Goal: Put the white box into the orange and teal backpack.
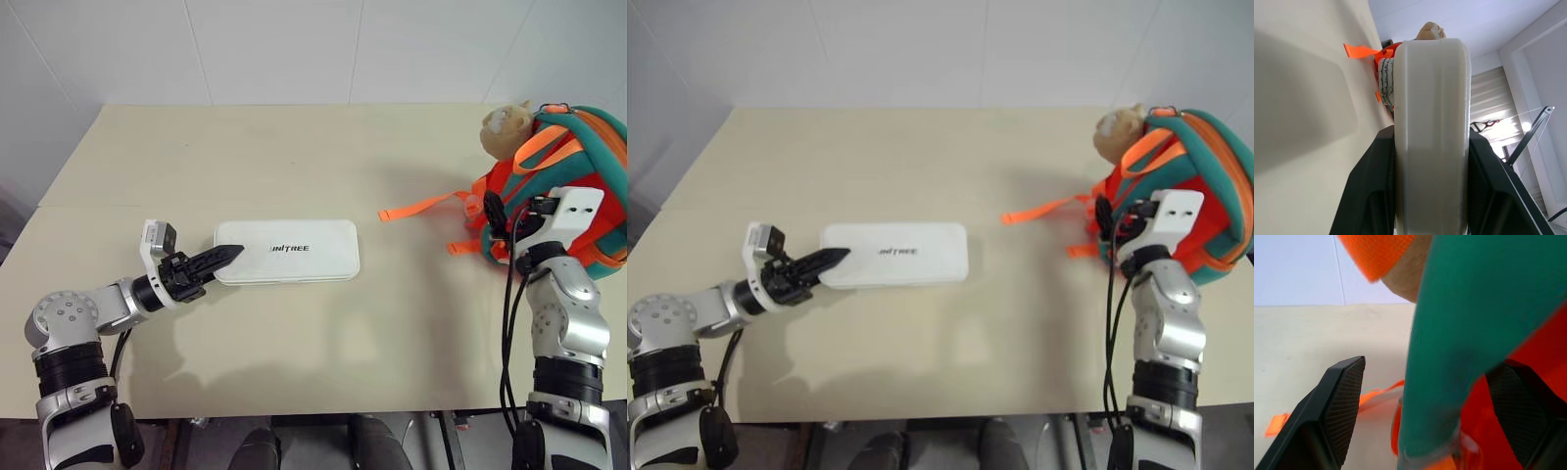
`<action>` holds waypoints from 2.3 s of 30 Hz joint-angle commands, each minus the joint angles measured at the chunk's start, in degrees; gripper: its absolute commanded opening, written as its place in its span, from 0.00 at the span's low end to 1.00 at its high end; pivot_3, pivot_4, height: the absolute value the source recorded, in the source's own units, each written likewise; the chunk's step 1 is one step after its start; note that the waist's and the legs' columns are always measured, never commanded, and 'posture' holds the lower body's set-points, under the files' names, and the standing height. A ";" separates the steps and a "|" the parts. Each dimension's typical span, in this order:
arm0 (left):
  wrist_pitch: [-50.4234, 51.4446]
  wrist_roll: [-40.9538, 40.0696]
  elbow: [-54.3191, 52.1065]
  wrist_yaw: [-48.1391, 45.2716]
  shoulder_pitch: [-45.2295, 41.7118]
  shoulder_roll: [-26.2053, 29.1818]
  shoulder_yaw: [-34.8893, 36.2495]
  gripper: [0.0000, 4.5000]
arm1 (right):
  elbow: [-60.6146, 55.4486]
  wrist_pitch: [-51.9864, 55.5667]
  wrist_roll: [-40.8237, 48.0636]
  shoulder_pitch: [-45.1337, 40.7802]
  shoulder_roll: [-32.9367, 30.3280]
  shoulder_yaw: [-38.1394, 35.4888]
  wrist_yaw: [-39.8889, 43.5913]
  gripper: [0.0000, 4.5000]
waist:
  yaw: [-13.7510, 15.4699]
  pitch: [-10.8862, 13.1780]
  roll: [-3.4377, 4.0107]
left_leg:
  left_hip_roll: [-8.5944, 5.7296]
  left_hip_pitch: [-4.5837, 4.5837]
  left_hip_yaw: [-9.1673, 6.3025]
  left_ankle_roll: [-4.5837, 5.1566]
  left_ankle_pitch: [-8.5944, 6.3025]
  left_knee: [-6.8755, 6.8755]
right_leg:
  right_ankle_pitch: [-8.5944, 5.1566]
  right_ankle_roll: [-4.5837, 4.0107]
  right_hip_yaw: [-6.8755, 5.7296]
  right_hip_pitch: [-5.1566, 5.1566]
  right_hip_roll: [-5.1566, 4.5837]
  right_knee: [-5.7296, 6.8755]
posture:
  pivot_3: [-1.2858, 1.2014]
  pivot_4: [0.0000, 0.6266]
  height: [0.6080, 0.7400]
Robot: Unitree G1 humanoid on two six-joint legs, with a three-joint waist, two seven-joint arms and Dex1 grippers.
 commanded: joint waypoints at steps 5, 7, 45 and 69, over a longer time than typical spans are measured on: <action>0.41 -3.60 -3.08 0.88 1.11 0.41 2.66 0.30 | 1.24 -4.76 -1.55 -1.12 -0.23 -0.34 -2.23 1.00 | 0.12 0.01 0.02 | -0.01 -0.06 0.01 -0.04 0.02 -0.02 | 0.00 0.00 -0.01 -0.01 -0.02 0.00 | 0.52 0.24 1.00; 0.34 -3.64 -3.21 1.15 1.45 0.28 2.59 0.30 | 3.16 -5.67 -2.16 -2.18 0.17 0.05 -3.10 1.00 | 0.06 0.01 0.02 | -0.01 -0.06 0.02 -0.05 0.02 -0.01 | 0.00 0.00 -0.01 0.00 -0.02 0.00 | 0.52 0.24 1.00; -4.23 -3.22 -0.93 0.62 0.77 1.87 2.53 0.30 | -14.97 14.82 10.42 -0.54 -1.36 6.29 8.13 0.12 | -0.42 0.02 0.04 | 0.04 -0.05 0.06 -0.05 0.01 -0.15 | 0.00 0.01 0.01 -0.08 0.00 -0.04 | 0.52 0.24 1.00; -13.38 3.63 10.94 -10.96 -2.37 12.72 -1.19 0.30 | -44.47 35.75 31.88 -1.03 -10.82 12.73 22.51 0.12 | -0.05 0.04 0.06 | 0.09 -0.11 0.10 0.01 -0.03 -0.41 | 0.00 0.00 -0.01 -0.20 -0.01 -0.25 | 0.52 0.24 1.00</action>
